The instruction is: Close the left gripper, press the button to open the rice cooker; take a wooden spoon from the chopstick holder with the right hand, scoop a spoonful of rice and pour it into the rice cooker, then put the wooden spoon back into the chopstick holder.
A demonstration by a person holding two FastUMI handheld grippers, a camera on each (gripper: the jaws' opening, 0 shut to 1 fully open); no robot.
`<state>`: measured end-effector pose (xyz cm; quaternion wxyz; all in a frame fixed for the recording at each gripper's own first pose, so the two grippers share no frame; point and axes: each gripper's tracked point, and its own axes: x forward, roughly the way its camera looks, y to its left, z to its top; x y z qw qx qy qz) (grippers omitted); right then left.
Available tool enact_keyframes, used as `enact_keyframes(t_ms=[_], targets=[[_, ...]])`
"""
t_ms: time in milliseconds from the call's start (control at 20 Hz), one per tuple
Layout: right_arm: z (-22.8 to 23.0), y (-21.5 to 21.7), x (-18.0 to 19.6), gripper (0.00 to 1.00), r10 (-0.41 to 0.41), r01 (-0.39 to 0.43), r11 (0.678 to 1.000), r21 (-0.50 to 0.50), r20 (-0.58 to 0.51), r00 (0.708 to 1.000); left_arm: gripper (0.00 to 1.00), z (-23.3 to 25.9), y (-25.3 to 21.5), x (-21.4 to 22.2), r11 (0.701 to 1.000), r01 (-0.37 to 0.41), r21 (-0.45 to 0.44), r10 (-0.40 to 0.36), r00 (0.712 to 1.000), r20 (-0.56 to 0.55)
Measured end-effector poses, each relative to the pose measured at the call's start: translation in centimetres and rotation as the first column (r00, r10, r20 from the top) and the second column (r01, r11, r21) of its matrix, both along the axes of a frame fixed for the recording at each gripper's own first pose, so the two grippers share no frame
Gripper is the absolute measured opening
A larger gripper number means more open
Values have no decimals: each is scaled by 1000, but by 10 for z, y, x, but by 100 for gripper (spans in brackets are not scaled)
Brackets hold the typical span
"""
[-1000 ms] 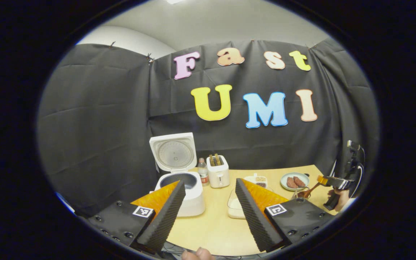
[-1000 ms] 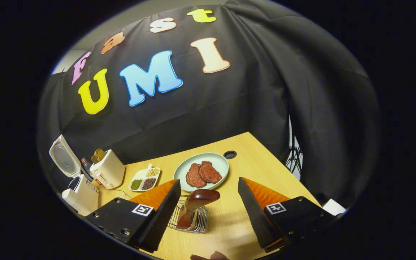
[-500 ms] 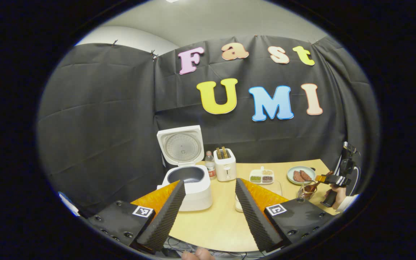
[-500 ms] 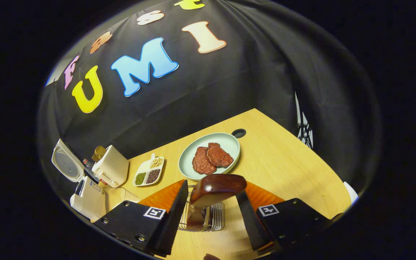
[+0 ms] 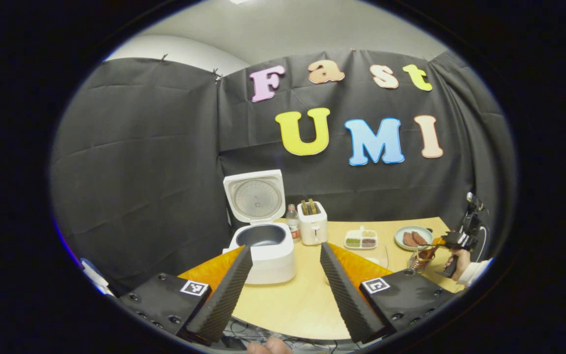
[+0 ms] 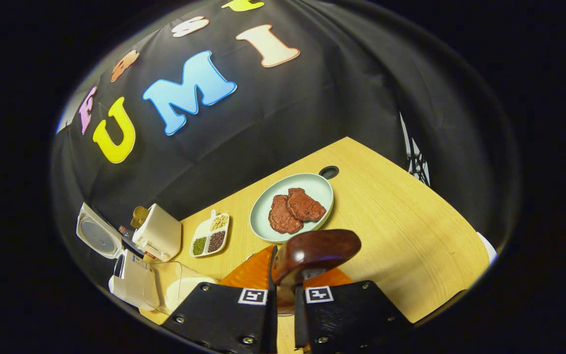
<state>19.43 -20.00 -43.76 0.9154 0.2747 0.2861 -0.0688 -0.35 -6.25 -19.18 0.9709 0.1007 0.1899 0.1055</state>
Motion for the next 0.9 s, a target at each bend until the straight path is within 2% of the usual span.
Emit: enact_keyframes(t_ms=[250, 300, 450, 900], targets=[[29, -3, 1, 14, 0, 1, 1000, -11, 48, 999, 100, 2, 3, -3, 1000, -1, -12, 1, 1000, 11], [38, -4, 1, 14, -4, 5, 1000, -13, 59, 998, 97, 2, 2, -3, 1000, 3, -13, -3, 1000, 11], [66, -8, -4, 14, -10, 13, 1000, -25, 103, 995, 100, 6, 2, 1, 999, 19, -25, -19, 1000, 23], [142, -13, -48, 14, -19, 36, 994, -100, 171, 985, 98, 6, 15, 2, 992, 74, -103, -67, 996, 65]])
